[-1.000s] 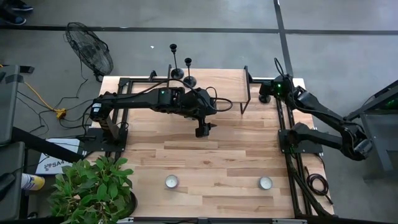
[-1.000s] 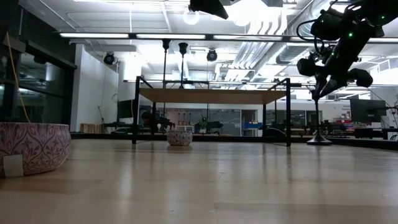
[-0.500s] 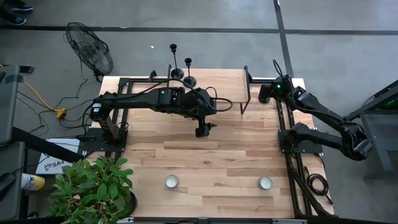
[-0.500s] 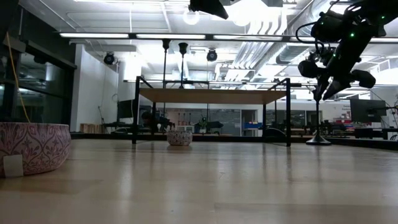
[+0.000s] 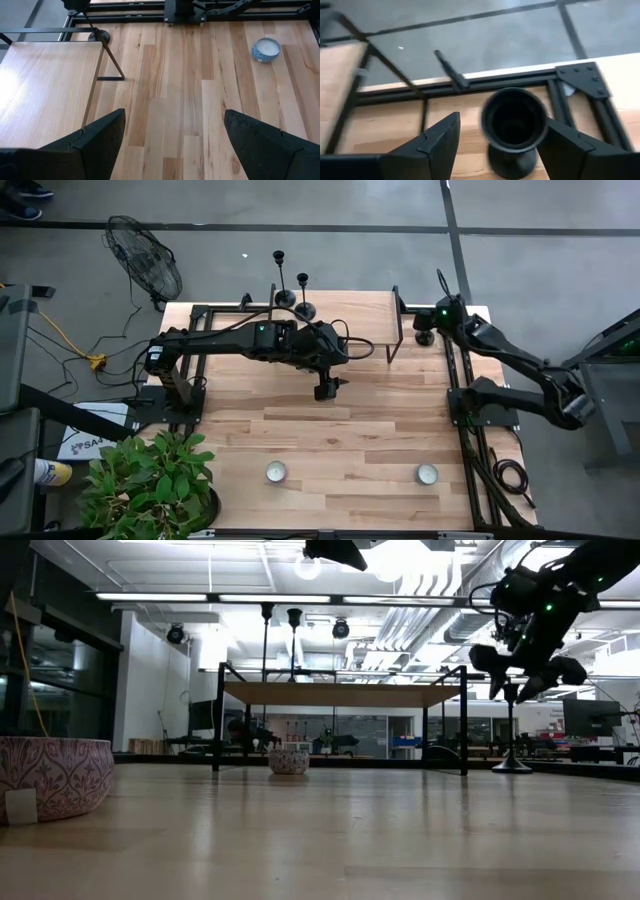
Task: Pick & Place candle stick holders
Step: Put the black candle holder on the shelf
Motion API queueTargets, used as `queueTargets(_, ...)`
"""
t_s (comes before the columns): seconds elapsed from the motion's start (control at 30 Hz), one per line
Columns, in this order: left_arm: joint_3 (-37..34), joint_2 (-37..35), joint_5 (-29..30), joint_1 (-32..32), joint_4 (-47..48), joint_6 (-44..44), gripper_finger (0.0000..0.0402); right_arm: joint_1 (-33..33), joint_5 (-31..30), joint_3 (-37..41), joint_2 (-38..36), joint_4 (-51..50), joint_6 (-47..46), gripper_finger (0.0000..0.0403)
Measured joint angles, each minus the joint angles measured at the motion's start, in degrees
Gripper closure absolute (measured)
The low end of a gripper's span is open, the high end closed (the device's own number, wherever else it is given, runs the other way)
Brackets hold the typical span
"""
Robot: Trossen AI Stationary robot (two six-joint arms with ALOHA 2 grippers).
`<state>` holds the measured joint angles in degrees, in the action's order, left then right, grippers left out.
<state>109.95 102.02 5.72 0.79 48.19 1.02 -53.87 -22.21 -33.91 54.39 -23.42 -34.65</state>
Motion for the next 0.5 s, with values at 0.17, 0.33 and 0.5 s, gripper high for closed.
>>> queueTargets(0.17,0.0,0.0,0.0,0.0,0.7,-0.1,0.0067,1.5,-2.8,-0.1,0.7,0.9,-1.4,0.017)
queueTargets(0.33,0.0,0.0,0.0,0.0,1.3,-0.2,0.0067,1.4,-2.8,-0.1,0.6,0.8,-1.3,0.0179)
queueTargets(0.5,0.0,0.0,0.0,0.0,1.3,-0.2,0.0067,1.4,-2.7,-0.1,0.6,0.9,-1.5,0.0204)
